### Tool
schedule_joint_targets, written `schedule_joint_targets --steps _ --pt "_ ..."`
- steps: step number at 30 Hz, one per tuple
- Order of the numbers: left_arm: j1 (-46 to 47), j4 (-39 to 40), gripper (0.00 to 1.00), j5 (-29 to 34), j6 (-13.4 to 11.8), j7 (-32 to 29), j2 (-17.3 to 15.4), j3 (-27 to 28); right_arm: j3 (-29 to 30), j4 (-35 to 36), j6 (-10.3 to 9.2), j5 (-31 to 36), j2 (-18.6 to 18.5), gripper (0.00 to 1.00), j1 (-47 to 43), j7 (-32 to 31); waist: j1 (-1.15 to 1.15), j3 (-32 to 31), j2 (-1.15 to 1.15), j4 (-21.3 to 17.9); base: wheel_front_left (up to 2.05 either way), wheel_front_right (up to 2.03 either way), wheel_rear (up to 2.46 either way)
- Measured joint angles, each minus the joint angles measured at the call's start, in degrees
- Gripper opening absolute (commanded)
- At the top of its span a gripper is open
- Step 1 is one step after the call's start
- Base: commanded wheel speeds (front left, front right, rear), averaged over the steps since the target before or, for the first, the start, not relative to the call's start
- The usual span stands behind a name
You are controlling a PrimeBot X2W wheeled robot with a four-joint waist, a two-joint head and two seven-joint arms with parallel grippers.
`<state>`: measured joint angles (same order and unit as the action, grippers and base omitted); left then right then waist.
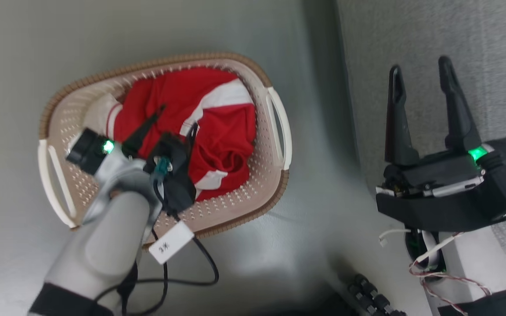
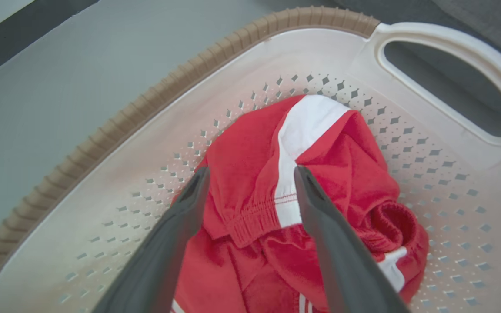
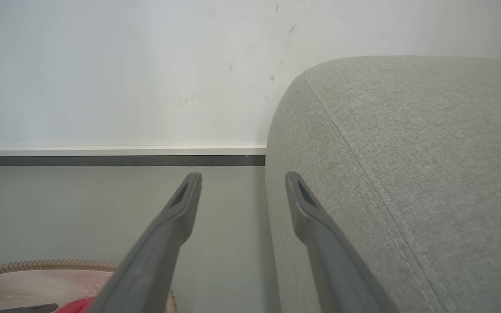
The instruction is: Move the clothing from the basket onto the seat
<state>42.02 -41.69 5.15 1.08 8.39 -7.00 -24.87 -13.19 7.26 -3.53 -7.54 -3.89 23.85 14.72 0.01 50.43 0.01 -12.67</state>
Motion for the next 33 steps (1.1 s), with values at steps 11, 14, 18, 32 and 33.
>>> schedule_joint_targets --steps 11,14,18,32,33 --pt "5.60 -3.55 1.00 1.08 0.45 0.79 0.49 -0.76 -0.45 -0.13 0.00 0.04 0.31 1.00 4.14 0.30 -0.01 7.57 0.00 -1.49 0.00 0.00 0.00" --pt "6.61 -4.80 1.00 1.71 -0.18 0.78 0.71 -0.63 -0.81 -0.14 -0.01 0.12 0.44 1.00 4.78 0.52 -0.01 8.41 0.00 -2.07 0.00 0.00 0.00" --pt "7.45 -6.57 0.00 1.75 -0.65 1.14 0.80 -0.54 -1.19 -0.62 -0.07 0.12 0.66 1.00 5.00 0.53 -0.01 8.92 -0.01 -2.69 0.00 0.00 0.00" --pt "7.82 -8.25 0.00 1.71 1.02 4.65 2.63 -2.78 -0.78 -5.81 -0.04 -0.09 1.26 1.00 5.98 0.48 -0.01 5.12 -0.01 -1.78 0.00 0.00 0.00" --pt "7.82 -8.25 0.00 1.57 1.19 4.90 2.81 -2.98 -0.68 -6.28 0.01 -0.10 1.30 1.00 6.03 0.47 -0.01 4.62 -0.01 -1.59 0.00 0.00 0.00"
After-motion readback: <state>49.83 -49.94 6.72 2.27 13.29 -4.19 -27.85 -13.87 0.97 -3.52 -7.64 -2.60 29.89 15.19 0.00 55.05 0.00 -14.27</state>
